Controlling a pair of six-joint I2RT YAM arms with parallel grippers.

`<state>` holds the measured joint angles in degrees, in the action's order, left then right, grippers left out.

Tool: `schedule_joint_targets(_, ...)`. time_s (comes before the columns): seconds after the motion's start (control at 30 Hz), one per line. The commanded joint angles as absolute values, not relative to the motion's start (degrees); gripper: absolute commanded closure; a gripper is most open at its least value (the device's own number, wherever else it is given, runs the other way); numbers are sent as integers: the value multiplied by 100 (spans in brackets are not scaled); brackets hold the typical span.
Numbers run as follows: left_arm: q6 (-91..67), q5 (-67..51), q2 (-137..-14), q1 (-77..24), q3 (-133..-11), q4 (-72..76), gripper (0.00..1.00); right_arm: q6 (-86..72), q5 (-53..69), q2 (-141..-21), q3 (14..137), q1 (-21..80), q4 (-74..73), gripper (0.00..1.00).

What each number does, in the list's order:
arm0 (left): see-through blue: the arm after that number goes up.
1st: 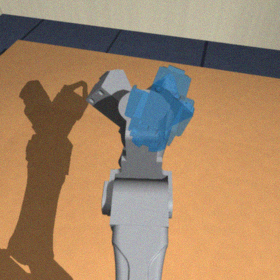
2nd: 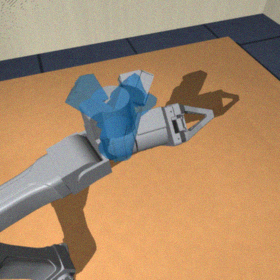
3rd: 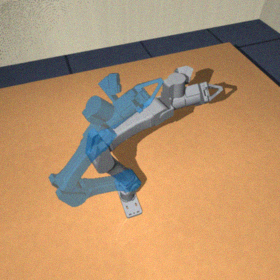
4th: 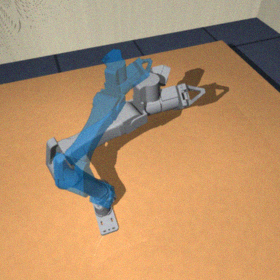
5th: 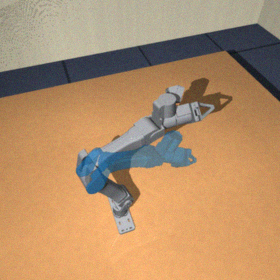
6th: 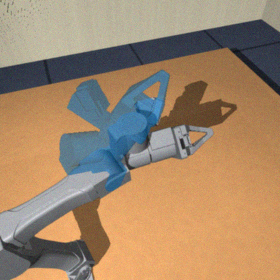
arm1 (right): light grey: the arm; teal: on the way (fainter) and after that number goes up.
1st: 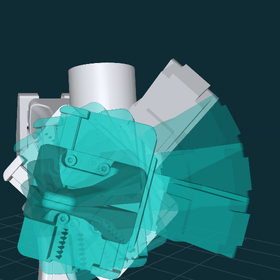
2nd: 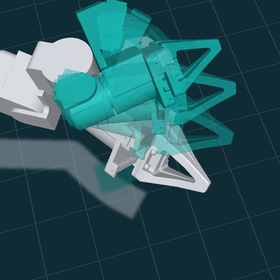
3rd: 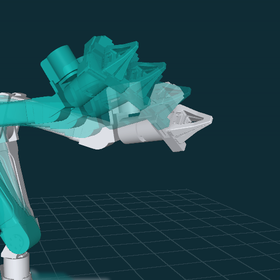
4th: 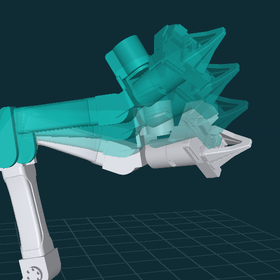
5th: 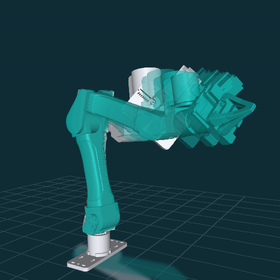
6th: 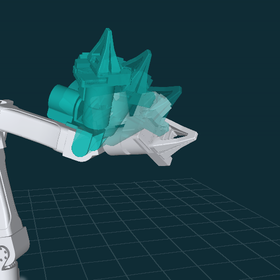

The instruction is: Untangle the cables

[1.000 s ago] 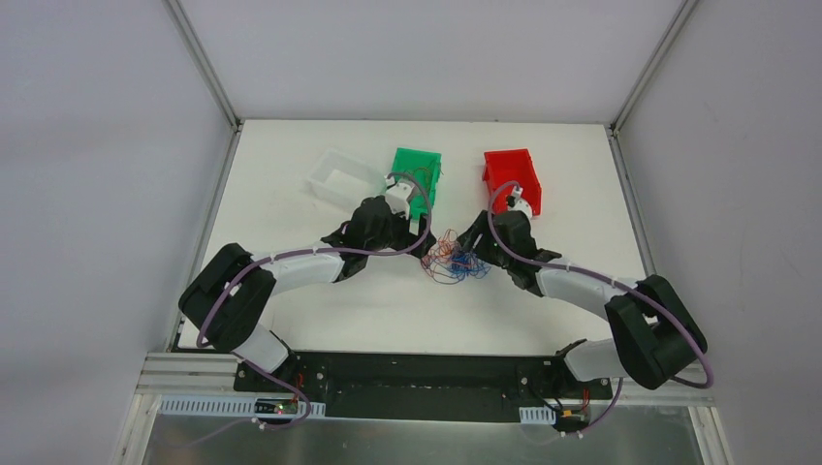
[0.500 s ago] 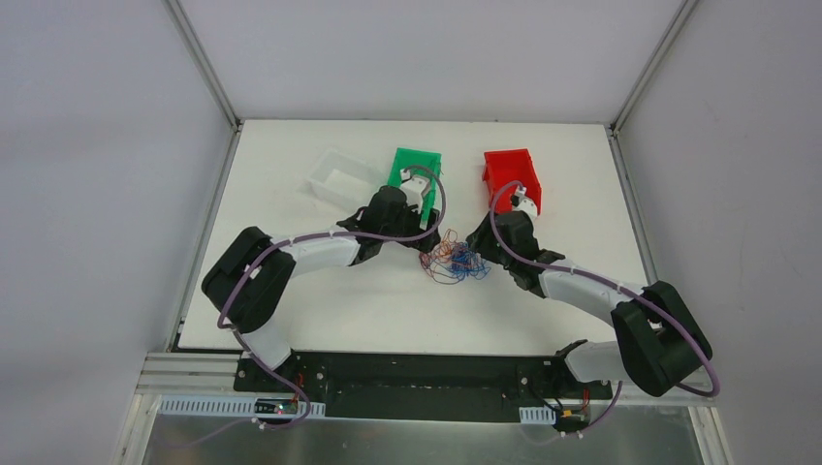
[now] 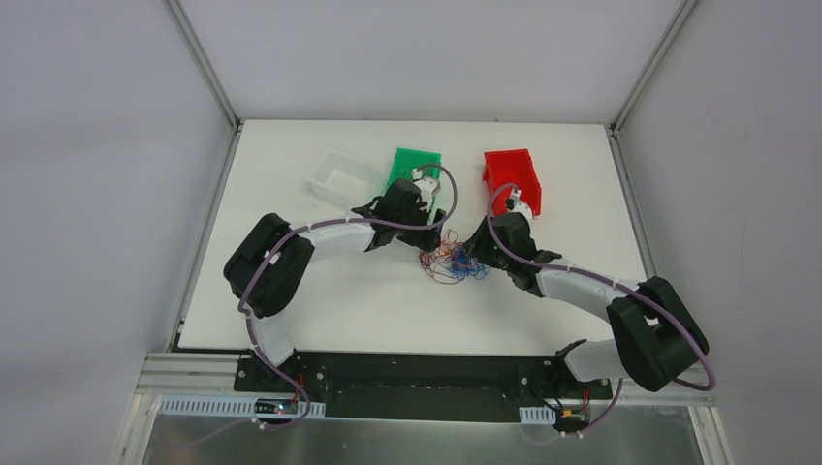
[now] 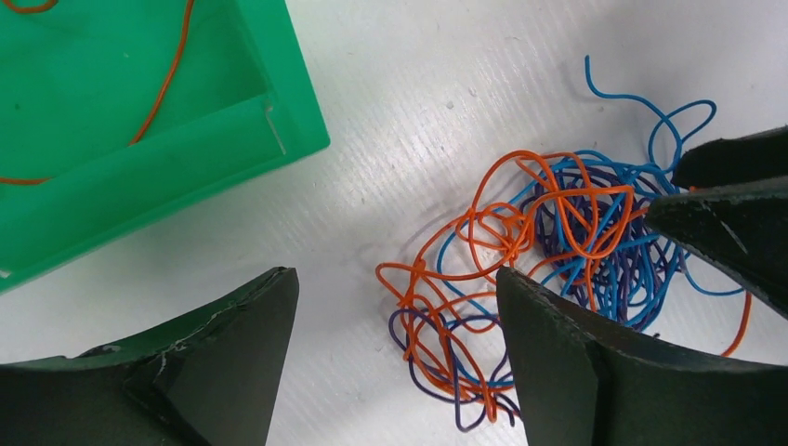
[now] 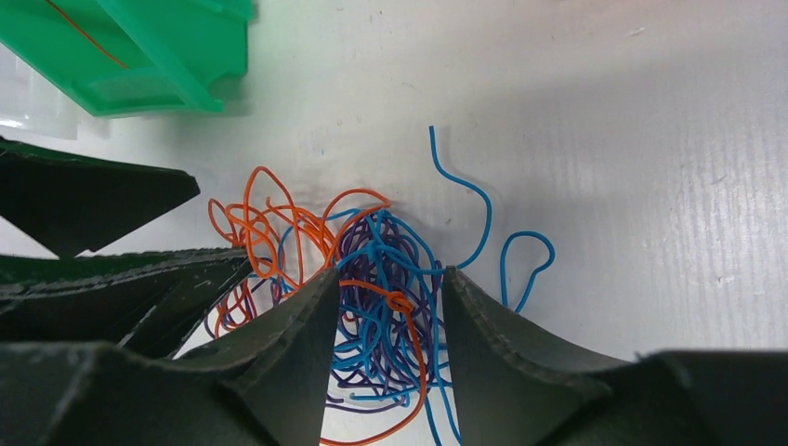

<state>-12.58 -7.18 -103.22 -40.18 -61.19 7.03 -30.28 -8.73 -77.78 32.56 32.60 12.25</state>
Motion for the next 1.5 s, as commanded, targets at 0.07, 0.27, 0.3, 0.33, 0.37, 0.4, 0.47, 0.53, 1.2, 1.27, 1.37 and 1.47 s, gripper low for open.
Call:
schedule_joint_targets(0.07, -1086, -829, -10766, -4069, -6636, 317, 30, -3069, -745, -7818, 3428, 3309, 1217, 59)
schedule_joint_targets(0.27, -1081, -659, -10794, -4065, -6758, 226, 52, -3026, -689, -7781, 3395, 3319, 1331, 62)
schedule_joint_targets(0.3, -1080, -627, -10736, -4067, -6679, 308, 54, -3008, -680, -7775, 3392, 3322, 1346, 62)
schedule_joint_targets(0.33, -1055, -624, -10660, -4067, -6601, 418, 60, -3000, -677, -7772, 3390, 3324, 1350, 62)
schedule_joint_targets(0.37, -1040, -621, -10579, -4069, -6504, 527, 67, -2992, -681, -7768, 3388, 3324, 1359, 62)
schedule_joint_targets(0.4, -1054, -607, -10477, -4069, -6411, 625, 78, -2986, -697, -7762, 3382, 3328, 1361, 62)
schedule_joint_targets(0.47, -1069, -549, -10258, -4067, -6225, 785, 98, -2934, -678, -7738, 3392, 3332, 1362, 62)
schedule_joint_targets(0.53, -1087, -465, -10016, -4067, -6010, 939, 100, -2869, -638, -7704, 3399, 3335, 1380, 62)
schedule_joint_targets(1.2, -1195, -137, -8727, -4078, -4748, 2270, 100, -2540, -519, -8552, 4227, 3437, 445, 47)
schedule_joint_targets(1.27, -1218, 160, -8570, -4078, -4578, 2459, 100, -2553, -957, -8589, 4380, 3433, 92, 58)
schedule_joint_targets(1.37, -1229, 579, -8350, -4075, -4322, 2687, 98, -2572, -1355, -8519, 4408, 3399, -136, 79)
schedule_joint_targets(1.47, -1271, 1067, -8194, -4076, -4195, 2703, 94, -2611, -1578, -8381, 4342, 3365, -163, 91)
